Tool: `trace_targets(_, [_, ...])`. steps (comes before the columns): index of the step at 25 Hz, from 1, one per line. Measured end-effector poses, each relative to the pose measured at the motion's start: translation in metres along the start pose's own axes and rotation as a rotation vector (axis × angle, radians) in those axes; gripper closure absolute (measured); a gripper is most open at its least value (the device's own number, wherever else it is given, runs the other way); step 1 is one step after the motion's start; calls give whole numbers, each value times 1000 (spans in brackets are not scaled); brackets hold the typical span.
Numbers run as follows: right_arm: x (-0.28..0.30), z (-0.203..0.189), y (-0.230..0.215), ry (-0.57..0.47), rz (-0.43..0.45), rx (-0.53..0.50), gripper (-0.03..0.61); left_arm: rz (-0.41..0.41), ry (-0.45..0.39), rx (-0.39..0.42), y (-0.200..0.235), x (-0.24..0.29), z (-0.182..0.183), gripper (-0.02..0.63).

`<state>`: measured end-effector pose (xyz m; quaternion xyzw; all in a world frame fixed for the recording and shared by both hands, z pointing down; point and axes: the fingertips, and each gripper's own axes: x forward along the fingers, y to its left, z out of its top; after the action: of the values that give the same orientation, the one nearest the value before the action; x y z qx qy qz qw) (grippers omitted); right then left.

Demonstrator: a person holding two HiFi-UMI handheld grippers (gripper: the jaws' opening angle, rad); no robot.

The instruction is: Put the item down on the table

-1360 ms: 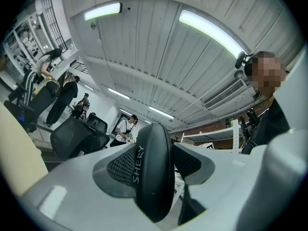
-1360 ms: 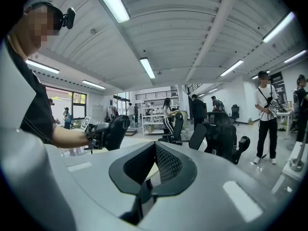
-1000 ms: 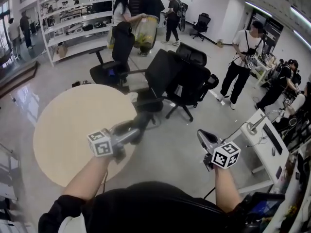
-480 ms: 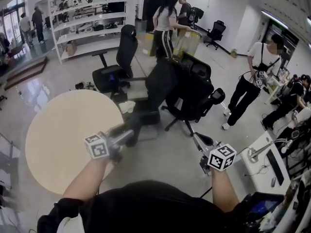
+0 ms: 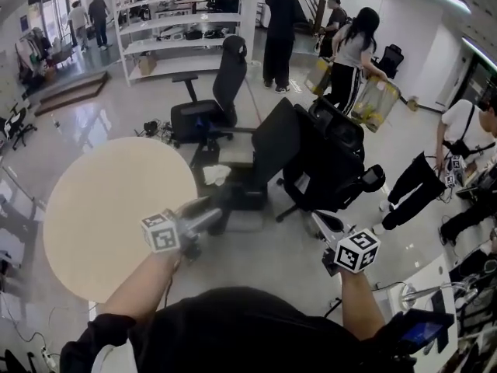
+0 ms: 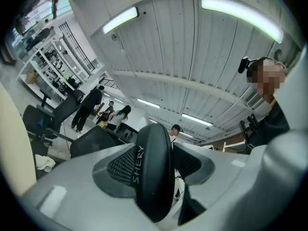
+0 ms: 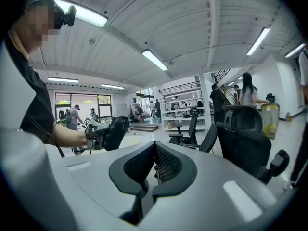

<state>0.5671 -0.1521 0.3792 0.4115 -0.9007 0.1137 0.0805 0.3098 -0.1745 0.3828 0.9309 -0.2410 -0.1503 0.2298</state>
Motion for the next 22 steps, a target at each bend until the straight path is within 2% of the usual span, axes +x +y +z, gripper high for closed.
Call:
trace_targets(4, [58, 13, -25, 8, 28, 0, 565, 29, -27, 1, 46, 8, 21, 370])
trace_targets(10, [154, 53, -55, 10, 50, -11, 565, 19, -56, 2, 129, 23, 72, 370])
trace_targets(14, [206, 65, -83, -12, 43, -2, 565, 1, -70, 9, 176, 31, 91, 370])
trace_targets(18, [250, 65, -99, 23, 106, 1, 565, 59, -72, -10, 204, 35, 93, 370])
trace_targets(22, [277, 77, -124, 24, 185, -7, 565, 169, -94, 10, 223, 39, 96, 370])
